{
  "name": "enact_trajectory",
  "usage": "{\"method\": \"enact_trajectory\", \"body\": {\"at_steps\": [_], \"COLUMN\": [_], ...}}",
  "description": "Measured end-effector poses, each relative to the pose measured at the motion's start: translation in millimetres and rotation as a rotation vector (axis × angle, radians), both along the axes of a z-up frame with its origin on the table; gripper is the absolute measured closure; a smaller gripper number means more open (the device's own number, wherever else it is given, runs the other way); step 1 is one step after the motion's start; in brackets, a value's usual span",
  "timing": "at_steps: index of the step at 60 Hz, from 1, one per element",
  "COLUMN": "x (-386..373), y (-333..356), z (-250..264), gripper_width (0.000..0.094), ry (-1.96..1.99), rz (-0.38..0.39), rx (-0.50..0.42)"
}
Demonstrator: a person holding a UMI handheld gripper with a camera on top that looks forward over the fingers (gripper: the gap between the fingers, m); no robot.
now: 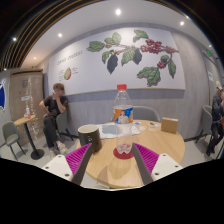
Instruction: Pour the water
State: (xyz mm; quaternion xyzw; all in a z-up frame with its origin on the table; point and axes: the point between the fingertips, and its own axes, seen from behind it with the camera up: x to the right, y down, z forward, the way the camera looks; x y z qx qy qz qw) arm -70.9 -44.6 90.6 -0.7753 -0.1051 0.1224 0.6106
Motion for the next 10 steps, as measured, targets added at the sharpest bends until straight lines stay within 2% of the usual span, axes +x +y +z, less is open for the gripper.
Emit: {"method": "enact_trajectory", "body": {"at_steps": [10], "x": [-16.8], "y": [-44.8], "z": [-8.8], "gripper_width": [0.0088], "ry": [0.015], "rz": [0.061], "rx": [-0.012]}}
